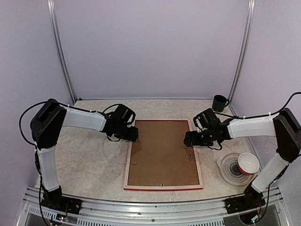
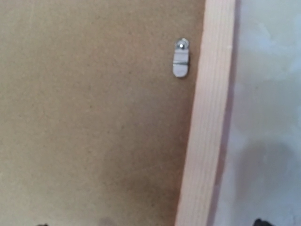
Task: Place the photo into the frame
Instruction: Press the fastener onto the backboard.
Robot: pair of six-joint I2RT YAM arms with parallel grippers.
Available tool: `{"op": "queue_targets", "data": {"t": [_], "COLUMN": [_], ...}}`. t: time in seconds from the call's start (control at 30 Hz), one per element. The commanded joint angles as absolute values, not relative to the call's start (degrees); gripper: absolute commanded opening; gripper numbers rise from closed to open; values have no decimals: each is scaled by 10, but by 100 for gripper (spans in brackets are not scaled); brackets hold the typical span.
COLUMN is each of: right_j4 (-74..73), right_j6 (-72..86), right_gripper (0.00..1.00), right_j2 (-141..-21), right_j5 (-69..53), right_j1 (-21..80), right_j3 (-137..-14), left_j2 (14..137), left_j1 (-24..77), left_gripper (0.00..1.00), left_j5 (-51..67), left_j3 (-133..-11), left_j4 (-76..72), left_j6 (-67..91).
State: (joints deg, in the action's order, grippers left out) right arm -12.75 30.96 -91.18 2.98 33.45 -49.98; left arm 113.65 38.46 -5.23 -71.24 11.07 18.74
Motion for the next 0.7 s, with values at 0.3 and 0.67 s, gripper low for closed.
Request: {"op": "queue_targets", "data": {"t": [0.3, 0.67], "right_j4": [-107, -102], "right_j6": [314, 315], "right_gripper": [94, 95], "right_j2": [-904, -909], "right_j5": [17, 11], "right_j1": [327, 325], "right_j3": [-481, -478], "left_j2": [1173, 1149], "left_j1": [377, 353], "left_gripper": [58, 56], "left_j5": [-61, -25], "left_j3": [-737, -718], "left_j4": [107, 78], "left_j6": [181, 189]}}
